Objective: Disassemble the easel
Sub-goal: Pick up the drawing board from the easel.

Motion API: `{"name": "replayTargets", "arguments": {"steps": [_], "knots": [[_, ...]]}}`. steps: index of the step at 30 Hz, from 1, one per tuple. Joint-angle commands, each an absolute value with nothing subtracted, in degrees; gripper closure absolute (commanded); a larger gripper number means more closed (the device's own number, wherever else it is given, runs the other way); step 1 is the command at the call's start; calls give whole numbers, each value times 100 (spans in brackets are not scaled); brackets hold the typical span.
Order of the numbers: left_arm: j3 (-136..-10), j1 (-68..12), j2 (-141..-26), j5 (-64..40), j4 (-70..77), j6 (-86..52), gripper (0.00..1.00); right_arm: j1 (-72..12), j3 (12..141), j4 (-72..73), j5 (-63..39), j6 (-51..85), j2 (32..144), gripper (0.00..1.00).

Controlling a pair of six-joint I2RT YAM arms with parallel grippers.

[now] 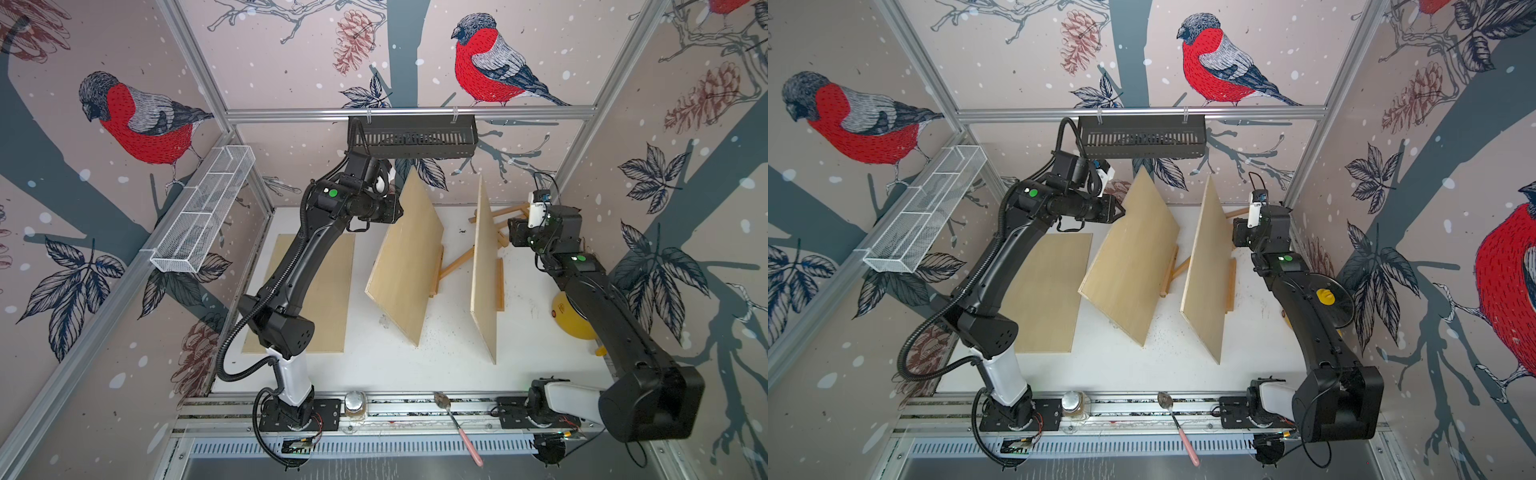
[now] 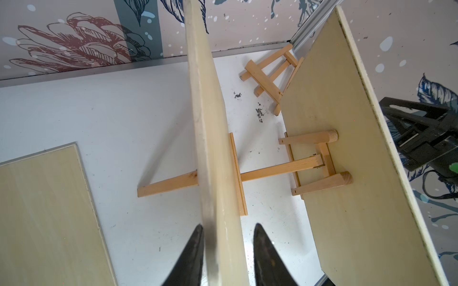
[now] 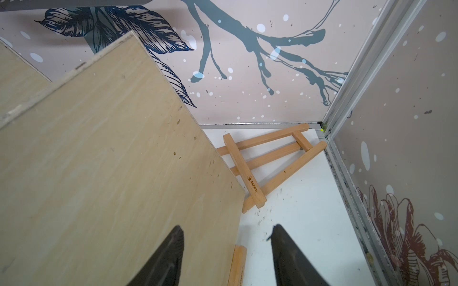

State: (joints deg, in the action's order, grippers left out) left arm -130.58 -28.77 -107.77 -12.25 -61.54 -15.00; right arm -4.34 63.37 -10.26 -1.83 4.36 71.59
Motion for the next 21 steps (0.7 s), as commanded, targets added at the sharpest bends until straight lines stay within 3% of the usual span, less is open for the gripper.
{"name": "replayTargets", "arguments": {"steps": [1, 16, 21], "knots": [[-13648, -2978, -11177, -671, -7086, -1490, 66, -439, 6302, -811, -261, 396, 7034, 42], [-13980, -3175, -11575, -271, -7800, -1721, 75, -431, 6043, -488, -420, 456, 6820, 38], [-13964, -3288, -11654, -175, -7961, -1787, 88, -431, 5995, -449, -480, 475, 6847, 38]]}}
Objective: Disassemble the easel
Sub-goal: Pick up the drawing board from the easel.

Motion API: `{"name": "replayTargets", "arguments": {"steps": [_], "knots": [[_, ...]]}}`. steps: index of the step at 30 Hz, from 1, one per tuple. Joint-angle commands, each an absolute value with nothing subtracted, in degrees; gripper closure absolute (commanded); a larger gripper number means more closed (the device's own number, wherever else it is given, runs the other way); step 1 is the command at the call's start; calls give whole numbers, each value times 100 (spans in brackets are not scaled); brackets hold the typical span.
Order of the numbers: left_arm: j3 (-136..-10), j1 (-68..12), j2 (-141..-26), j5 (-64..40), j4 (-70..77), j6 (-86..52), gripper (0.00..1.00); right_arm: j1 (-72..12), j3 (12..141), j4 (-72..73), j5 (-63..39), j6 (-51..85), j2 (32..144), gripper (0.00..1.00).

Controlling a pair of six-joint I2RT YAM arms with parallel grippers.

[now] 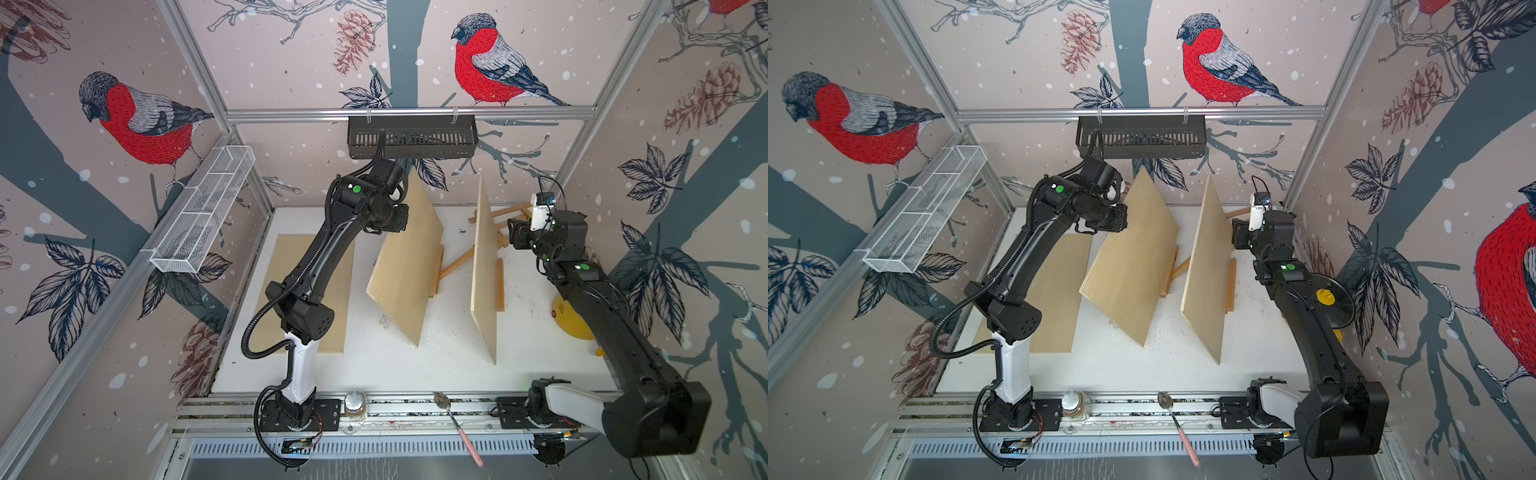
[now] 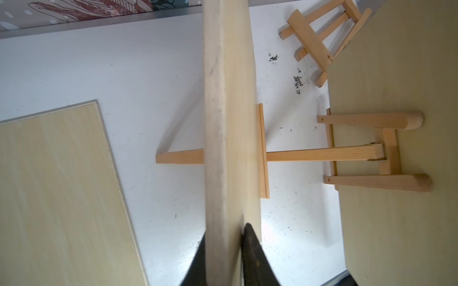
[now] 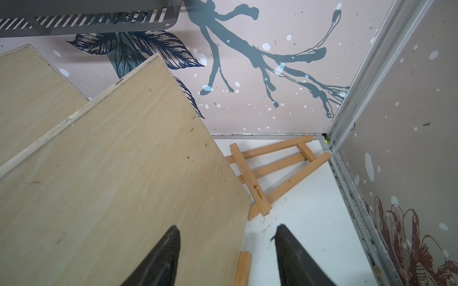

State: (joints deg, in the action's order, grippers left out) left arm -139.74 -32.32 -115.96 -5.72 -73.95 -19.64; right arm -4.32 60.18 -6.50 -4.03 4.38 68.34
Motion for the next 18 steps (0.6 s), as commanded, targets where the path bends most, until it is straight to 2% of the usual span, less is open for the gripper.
{"name": "replayTargets", "arguments": {"steps": [1, 2, 5, 18], "knots": [[-13950, -3304, -11663, -136, -7985, -1806, 91, -431, 5988, -437, -483, 475, 6842, 38], [-13913, -3318, -11647, -107, -7980, -1826, 95, -431, 5977, -431, -492, 475, 6847, 38], [-13861, -3333, -11585, 2, -7949, -1893, 100, -431, 5946, -399, -518, 492, 6846, 38], [-13214, -3299, -10549, -36, -6778, -1834, 100, -440, 5917, -308, -718, 601, 6842, 38]]}}
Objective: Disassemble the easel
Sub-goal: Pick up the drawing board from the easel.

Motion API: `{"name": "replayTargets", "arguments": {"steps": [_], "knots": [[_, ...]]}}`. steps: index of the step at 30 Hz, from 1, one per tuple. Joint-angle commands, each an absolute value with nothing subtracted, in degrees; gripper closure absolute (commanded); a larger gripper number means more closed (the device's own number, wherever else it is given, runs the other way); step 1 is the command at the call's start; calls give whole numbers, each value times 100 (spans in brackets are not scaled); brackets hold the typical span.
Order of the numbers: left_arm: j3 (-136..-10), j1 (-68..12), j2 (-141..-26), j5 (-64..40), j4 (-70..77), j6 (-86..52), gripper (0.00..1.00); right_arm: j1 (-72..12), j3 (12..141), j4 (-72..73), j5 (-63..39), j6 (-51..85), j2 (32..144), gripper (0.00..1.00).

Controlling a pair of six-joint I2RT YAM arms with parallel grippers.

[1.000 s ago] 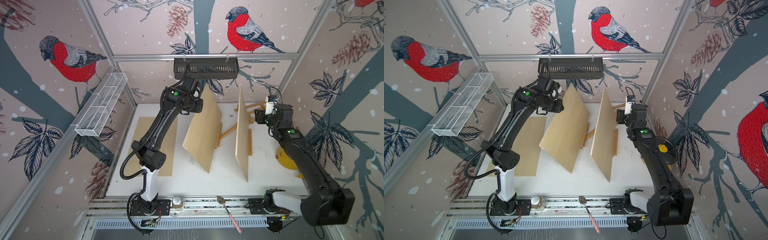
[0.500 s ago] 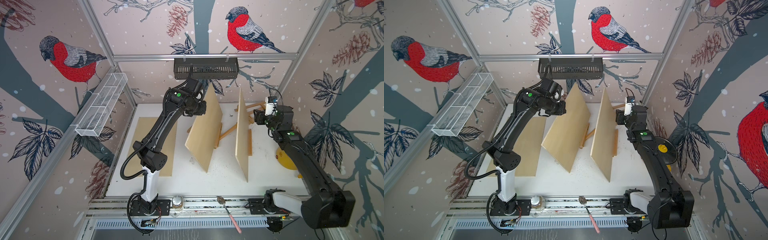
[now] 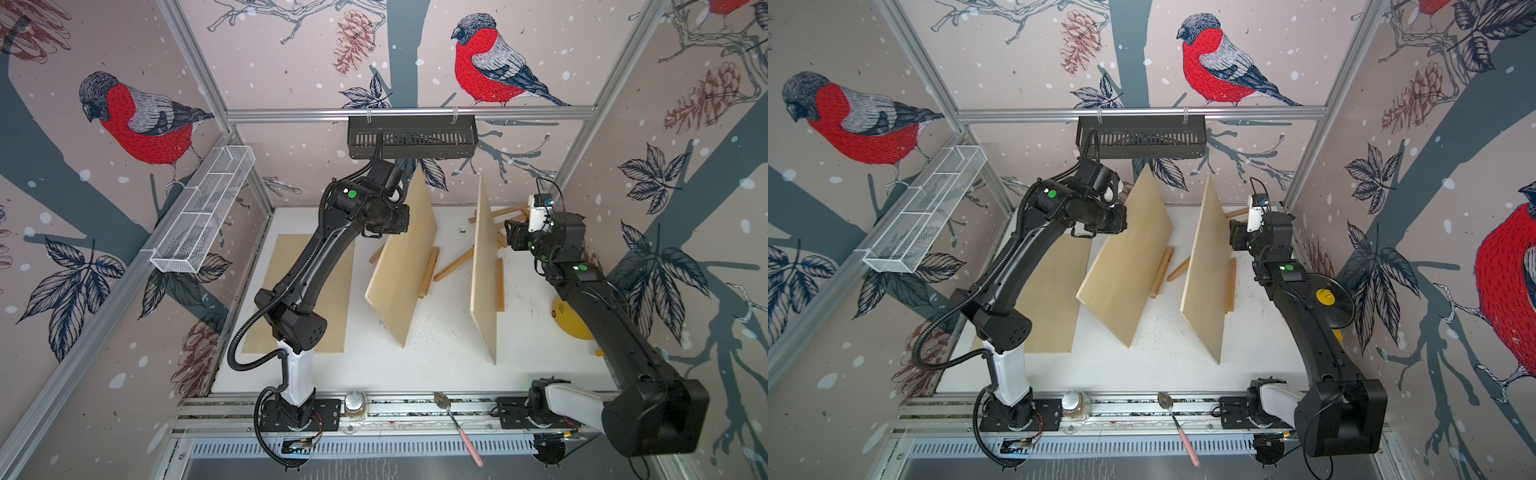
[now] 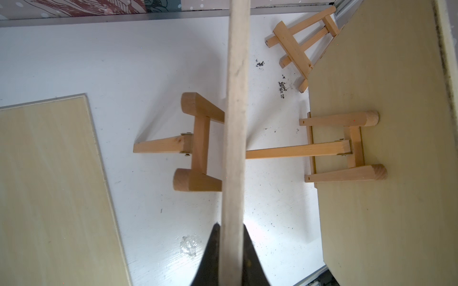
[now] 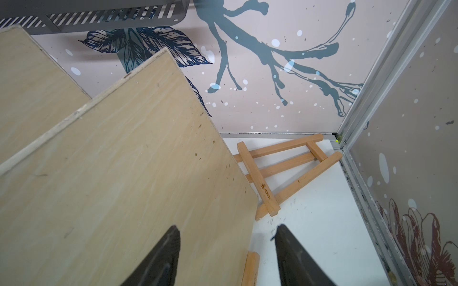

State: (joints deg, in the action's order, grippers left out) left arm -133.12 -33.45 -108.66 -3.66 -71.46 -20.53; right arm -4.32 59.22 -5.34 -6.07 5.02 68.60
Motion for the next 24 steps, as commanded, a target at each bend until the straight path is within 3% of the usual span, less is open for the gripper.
{"name": "replayTargets", "arguments": {"steps": [1, 11, 24], "knots": [[-13150, -3259, -10409, -114, -6640, -1831, 100, -439, 5916, -308, -734, 610, 6838, 38], [-12618, -2664, -9162, -1364, -5483, -1778, 100, -474, 5915, -290, -791, 650, 6803, 38], [-13003, -2191, -7871, -332, -6288, -1707, 100, -545, 5994, -290, -912, 694, 6829, 38]]}}
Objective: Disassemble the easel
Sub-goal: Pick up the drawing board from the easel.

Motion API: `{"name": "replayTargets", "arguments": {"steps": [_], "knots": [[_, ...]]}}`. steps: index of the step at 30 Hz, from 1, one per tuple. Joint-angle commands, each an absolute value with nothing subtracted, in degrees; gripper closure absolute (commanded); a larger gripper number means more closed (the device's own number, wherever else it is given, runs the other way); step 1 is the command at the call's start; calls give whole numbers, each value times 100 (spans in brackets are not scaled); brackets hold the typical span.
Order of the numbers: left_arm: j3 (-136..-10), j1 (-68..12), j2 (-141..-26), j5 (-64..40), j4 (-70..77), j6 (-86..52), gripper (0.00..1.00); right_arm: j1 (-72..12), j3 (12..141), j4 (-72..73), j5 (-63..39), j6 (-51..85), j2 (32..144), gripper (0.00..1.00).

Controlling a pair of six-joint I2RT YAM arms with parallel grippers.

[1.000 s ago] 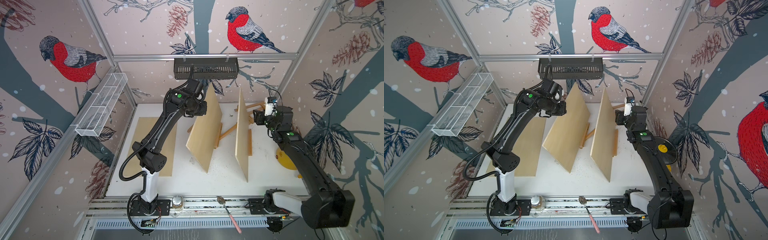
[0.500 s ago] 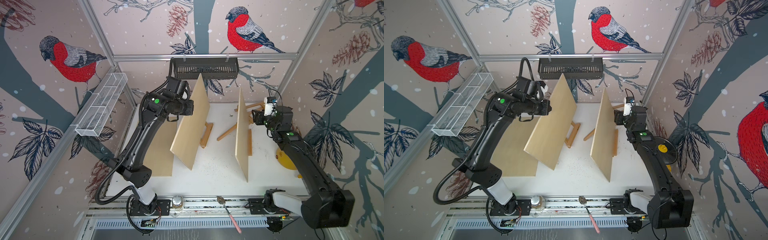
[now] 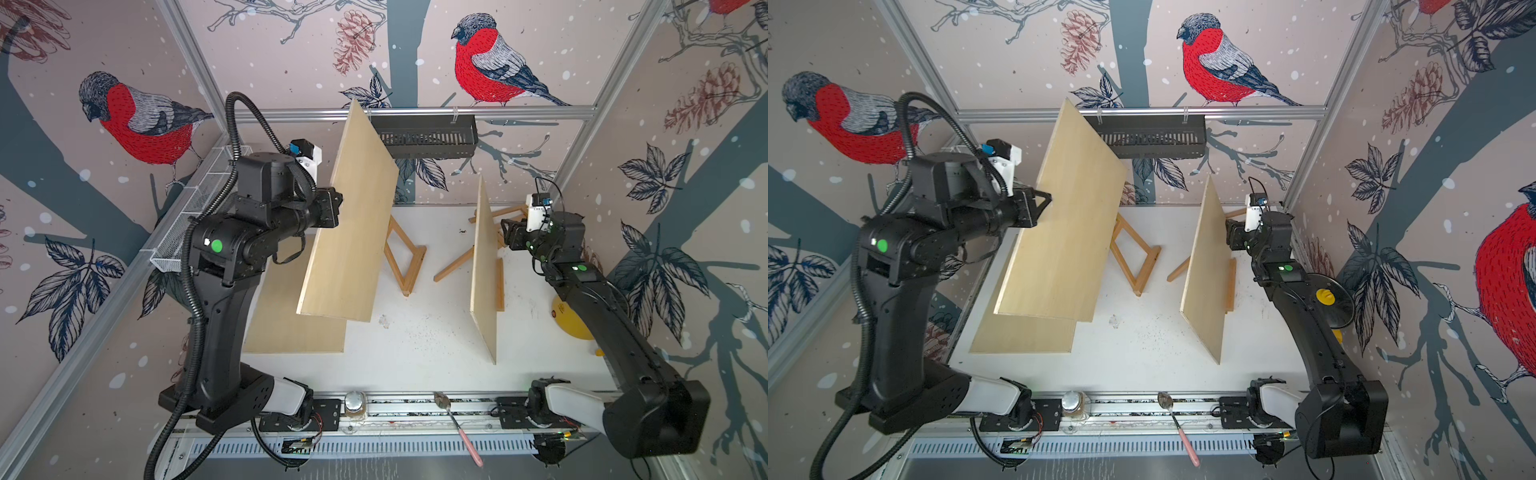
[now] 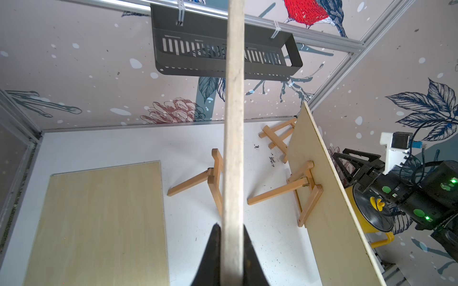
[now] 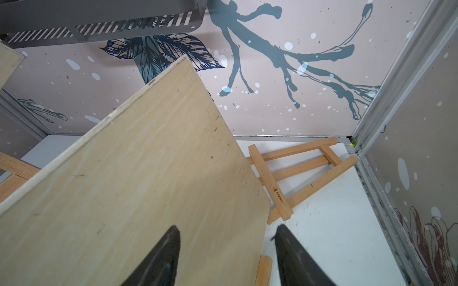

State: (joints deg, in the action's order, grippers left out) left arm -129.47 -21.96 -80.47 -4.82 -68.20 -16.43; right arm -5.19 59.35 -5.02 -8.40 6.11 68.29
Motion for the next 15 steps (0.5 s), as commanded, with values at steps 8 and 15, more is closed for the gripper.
{"name": "replayTargets", "arguments": {"steps": [8, 15], "knots": [[-12807, -2189, -7739, 1029, -7045, -1963, 100, -609, 5994, -294, -966, 712, 6790, 38], [-12049, -2181, -7696, 1519, -6866, -1974, 100, -641, 6011, -307, -1001, 712, 6853, 38]]}}
